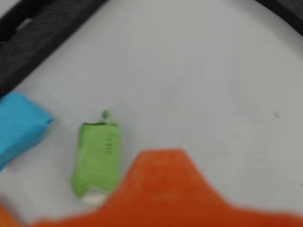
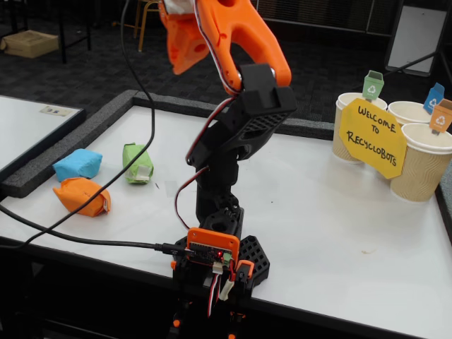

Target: Sort rubbish by color.

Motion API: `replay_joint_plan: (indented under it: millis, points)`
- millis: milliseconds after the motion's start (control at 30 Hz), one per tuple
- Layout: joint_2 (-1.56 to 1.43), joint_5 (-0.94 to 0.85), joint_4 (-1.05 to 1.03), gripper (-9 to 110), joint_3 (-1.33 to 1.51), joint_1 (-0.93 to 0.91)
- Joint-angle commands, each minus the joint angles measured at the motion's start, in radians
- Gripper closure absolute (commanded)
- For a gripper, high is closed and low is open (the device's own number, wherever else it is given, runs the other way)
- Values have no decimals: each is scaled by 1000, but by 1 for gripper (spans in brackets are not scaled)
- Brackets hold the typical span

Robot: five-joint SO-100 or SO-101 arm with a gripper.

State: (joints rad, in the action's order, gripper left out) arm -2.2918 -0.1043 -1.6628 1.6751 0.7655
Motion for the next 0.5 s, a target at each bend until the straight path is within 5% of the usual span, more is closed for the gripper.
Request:
replay_joint_plan:
  millis: [0, 467]
  points:
    - [-6, -2, 14, 101, -58, 129]
    - [-11, -8, -29, 101, 107, 604]
